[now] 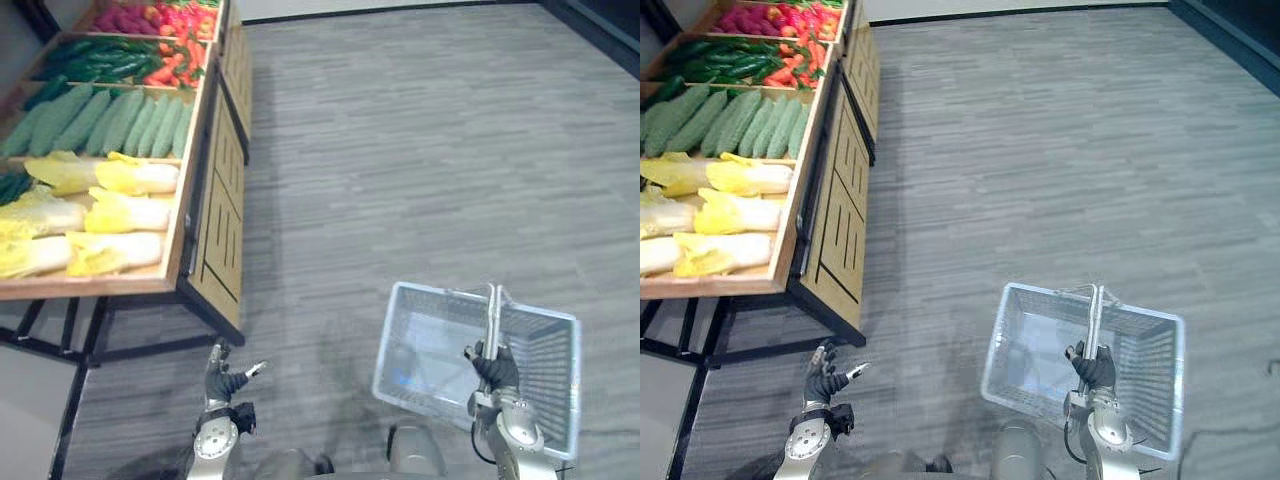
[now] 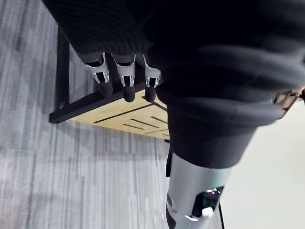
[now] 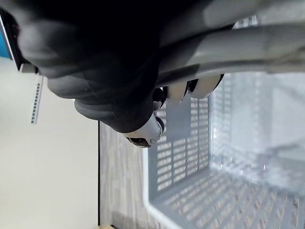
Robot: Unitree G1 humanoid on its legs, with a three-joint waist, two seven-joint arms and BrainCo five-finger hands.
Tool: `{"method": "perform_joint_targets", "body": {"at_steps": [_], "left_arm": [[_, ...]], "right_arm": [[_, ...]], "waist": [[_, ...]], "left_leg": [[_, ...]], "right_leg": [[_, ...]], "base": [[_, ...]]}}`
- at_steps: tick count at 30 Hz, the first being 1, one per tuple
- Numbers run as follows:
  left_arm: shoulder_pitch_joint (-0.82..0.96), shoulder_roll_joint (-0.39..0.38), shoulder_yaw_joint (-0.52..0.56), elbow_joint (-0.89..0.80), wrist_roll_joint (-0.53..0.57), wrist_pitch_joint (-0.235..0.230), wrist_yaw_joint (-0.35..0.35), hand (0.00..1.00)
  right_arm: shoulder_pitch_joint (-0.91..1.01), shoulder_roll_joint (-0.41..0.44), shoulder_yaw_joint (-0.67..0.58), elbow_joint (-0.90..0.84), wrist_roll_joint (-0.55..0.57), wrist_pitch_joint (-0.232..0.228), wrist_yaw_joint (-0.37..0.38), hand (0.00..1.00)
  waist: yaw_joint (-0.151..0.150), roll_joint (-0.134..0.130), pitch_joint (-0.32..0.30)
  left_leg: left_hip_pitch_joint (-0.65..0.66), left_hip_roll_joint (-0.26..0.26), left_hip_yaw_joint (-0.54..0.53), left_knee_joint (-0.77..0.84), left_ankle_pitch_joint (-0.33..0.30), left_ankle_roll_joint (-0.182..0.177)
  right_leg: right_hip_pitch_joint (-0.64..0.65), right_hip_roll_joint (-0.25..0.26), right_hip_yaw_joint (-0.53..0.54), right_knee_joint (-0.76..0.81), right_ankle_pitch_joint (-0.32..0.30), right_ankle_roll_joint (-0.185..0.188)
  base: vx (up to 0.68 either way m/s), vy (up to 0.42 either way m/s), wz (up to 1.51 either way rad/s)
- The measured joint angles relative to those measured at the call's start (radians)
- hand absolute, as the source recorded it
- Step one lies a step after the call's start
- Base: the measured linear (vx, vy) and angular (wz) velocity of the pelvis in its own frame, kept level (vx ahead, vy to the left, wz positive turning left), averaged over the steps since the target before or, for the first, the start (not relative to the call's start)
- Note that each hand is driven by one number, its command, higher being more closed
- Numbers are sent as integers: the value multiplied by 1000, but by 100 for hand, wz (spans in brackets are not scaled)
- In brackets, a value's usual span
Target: Pick vegetable in the basket
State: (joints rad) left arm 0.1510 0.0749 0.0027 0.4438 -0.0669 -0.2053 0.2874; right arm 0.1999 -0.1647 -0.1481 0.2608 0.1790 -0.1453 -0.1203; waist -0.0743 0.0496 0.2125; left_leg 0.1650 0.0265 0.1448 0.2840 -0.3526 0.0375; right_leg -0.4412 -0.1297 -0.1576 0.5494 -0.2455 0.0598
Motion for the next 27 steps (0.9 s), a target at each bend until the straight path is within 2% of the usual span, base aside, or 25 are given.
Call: {"method": "perform_joint_targets", "body": {"at_steps": [1, 2, 3, 4, 5, 6, 7, 8, 9, 10, 11, 13, 14, 15, 16, 17, 18, 19, 20, 21, 22, 23, 24, 26, 27], "left_arm": [[-9, 5, 0, 8, 3, 0, 5, 0], [-8, 9, -4, 16, 4, 0, 5, 0], [-11, -12, -10, 48, 19, 3, 5, 0], [-10, -21, -14, 45, 34, 3, -1, 0], [-11, -28, -14, 40, 41, 2, -1, 0], [-10, -49, -5, 24, 42, 2, 0, 0], [-10, -61, -2, 11, 42, 2, -1, 0], [6, -81, -6, -34, 42, 1, -3, 0], [36, -83, -24, -97, 42, 0, -4, 0], [50, -82, -30, -130, 41, -1, -4, 0], [76, -81, -34, -189, 41, -2, -4, 0], [91, -81, -36, -239, 41, -3, -4, 0], [81, -77, -40, -390, 123, -19, 14, 0], [62, -68, -38, -403, 154, -18, 27, 0], [63, -59, -39, -413, 174, -18, 31, 0], [62, -45, -43, -417, 195, -18, 37, 0], [66, -42, -45, -420, 197, -13, 41, 0], [77, -42, -42, -438, 198, -7, 40, 0], [101, -55, -49, -490, 206, -6, 41, 0], [127, -64, -57, -548, 284, -10, 48, 0], [139, -44, -61, -570, 343, -10, 61, 0], [139, -39, -64, -572, 361, -10, 67, 0], [137, -38, -63, -572, 389, -7, 76, 0], [136, -38, -64, -573, 405, 5, 91, 0], [136, -39, -69, -575, 413, 5, 92, 0]], "right_arm": [[6, -1, 1, -19, 3, -2, -1, 100], [13, -2, 1, -24, 4, -5, -1, 100], [12, -23, 0, -18, 5, -4, -2, 100], [-1, -20, -1, -29, 4, -3, -1, 100], [0, -16, -3, -46, 4, -3, -1, 100], [6, -15, -1, -68, 5, -3, 9, 100], [12, -15, -1, -79, 4, -3, 12, 100], [25, -1, 1, -107, 5, -3, 11, 100], [49, 17, 0, -141, 7, -2, 8, 100], [61, 23, -2, -159, 8, -3, 7, 100], [74, 44, -2, -184, 10, -6, 6, 100], [66, 47, -18, -192, 18, -14, 5, 100], [57, 17, -133, -30, 29, -33, -30, 100], [52, 14, -140, -2, 29, -33, -32, 100], [46, 17, -138, 12, 28, -32, -32, 100], [33, 23, -135, 28, 27, -30, -31, 100], [30, 23, -134, 54, 27, -19, -28, 100], [27, 23, -130, 82, 26, -19, -27, 100], [40, 21, -132, 140, 24, -26, -28, 100], [62, 17, -149, 213, -3, -22, -26, 100], [83, 19, -161, 275, -14, -16, -25, 100], [91, 17, -167, 290, -14, -14, -25, 100], [82, 8, -179, 306, -11, -13, -26, 100], [78, 3, -181, 310, -9, -12, -24, 100], [79, 4, -181, 308, -9, -12, -23, 100]], "waist": [[-2, -16, -4], [-4, -26, -8], [1, 4, -3], [2, 11, -5], [3, 10, -5], [0, 14, -2], [3, 14, 6], [18, 5, 18], [36, 14, 19], [37, 8, 21], [48, -9, 23], [49, -8, 24], [32, 12, -11], [36, 9, -11], [38, 6, -9], [38, -1, -6], [37, -3, -6], [34, -12, -5], [29, -27, -3], [35, -44, -7], [22, -77, -36], [18, -79, -48], [15, -71, -52], [24, -53, -53], [30, -54, -53]], "left_leg": [[39, 7, -18, 16, -23, -52], [55, 6, -30, 31, -40, -80], [87, 38, -55, 67, -50, -101], [77, 60, -67, 124, 2, -143], [68, 58, -70, 161, 38, -142], [33, 84, -74, 291, 128, -160], [-4, 105, -78, 390, 196, -166], [-79, 168, -67, 586, 287, -186], [-141, 234, -10, 737, 253, -168], [-174, 258, 17, 785, 228, -155], [-234, 281, 77, 805, 184, -124], [-318, 284, 156, 722, 131, -113], [-341, 187, 478, 228, 161, 23], [-347, 169, 485, 216, 148, 65], [-350, 161, 485, 214, 136, 85], [-340, 148, 482, 206, 129, 96], [-311, 133, 468, 188, 127, 94], [-297, 116, 465, 192, 111, 81], [-268, 93, 441, 210, 80, 90], [-219, 35, 374, 159, 42, 88], [-184, -18, 309, 115, 39, 77], [-183, -27, 289, 108, 43, 86], [-183, -32, 253, 108, 41, 92], [-165, -26, 198, 109, 41, 75], [-157, -23, 178, 110, 38, 68]], "right_leg": [[0, 13, 70, -184, 155, 0], [8, 16, 107, -213, 272, 9], [11, 32, 111, -104, 300, -21], [3, 36, 129, -14, 213, -28], [6, 31, 123, 22, 175, -31], [59, 24, 85, 34, 120, -47], [104, 24, 67, 20, 101, -54], [203, 35, 32, -30, 77, -63], [301, 55, 3, -91, 69, -76], [344, 58, -11, -124, 66, -80], [411, 54, -31, -178, 52, -80], [475, 45, -56, -228, 40, -69], [592, -24, -182, -219, -61, 31], [593, -31, -180, -222, -62, 31], [596, -33, -176, -222, -61, 31], [596, -38, -165, -191, -59, 30], [577, -46, -141, -97, -43, 25], [589, -48, -140, -73, -21, 45], [601, -68, -138, -4, -9, 70], [574, -103, -145, 181, 28, 120], [498, -152, -102, 370, 129, 132], [458, -150, -64, 435, 138, 109], [384, -127, 5, 496, 49, 54], [289, -77, 85, 440, -61, 18], [269, -56, 112, 412, -83, 11]], "base": [[537, -194, 81], [847, -314, 72], [824, -320, 57], [798, -308, 51], [601, -253, 55], [477, -200, 51], [572, -232, 65], [535, -207, 52], [496, -193, 42], [439, -166, 35], [383, -115, 41], [592, 54, 114], [921, 290, 195], [926, 311, 203], [426, 133, 58], [306, 77, 52], [294, 68, 59], [294, 110, 73], [282, 164, 99], [312, 148, 147], [272, 51, 146], [373, -89, 149], [347, -110, 102], [308, -149, 84], [288, -223, 87]]}}
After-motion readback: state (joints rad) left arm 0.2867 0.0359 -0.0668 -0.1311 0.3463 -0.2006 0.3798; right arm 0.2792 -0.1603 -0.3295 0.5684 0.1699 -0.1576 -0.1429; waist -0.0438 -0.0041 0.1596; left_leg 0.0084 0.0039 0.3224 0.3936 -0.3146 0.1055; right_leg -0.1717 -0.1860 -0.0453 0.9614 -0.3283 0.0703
